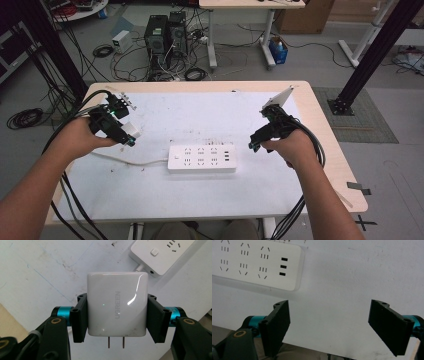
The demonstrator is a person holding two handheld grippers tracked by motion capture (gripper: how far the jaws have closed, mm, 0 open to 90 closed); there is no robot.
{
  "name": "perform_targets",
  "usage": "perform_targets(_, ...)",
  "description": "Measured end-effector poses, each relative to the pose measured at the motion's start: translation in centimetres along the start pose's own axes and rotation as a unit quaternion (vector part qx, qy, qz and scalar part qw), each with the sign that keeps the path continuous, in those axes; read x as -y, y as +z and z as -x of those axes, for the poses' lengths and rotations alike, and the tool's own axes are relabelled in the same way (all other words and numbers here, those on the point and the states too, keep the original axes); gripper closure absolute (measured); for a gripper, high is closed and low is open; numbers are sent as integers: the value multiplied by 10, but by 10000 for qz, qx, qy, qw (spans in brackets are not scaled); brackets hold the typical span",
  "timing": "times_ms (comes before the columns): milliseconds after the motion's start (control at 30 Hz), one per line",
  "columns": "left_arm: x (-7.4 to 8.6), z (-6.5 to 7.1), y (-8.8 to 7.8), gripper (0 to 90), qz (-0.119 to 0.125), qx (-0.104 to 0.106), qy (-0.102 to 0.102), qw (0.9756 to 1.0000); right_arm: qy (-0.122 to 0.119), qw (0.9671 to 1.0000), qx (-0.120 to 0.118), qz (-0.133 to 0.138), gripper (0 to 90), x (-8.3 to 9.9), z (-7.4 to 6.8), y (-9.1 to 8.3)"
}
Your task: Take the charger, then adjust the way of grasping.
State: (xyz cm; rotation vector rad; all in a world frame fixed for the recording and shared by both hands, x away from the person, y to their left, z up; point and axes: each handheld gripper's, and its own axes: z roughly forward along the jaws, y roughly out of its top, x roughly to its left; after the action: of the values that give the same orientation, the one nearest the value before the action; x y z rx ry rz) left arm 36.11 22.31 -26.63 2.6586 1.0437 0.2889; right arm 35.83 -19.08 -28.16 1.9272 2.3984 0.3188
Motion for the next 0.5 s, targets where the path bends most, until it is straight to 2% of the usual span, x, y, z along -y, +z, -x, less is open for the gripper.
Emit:
perform_targets(233,-1,4,-1,426,62,10,31,10000,-5,10000,-40,41,172,2,3,0)
perform_targets(467,-2,8,-5,427,261,99,187,9994,43,9999,-80,56,172,3,2,-2)
perform_targets(500,-3,8,-5,427,243,101,259,9993,51,9999,-86,63,172,3,2,-2)
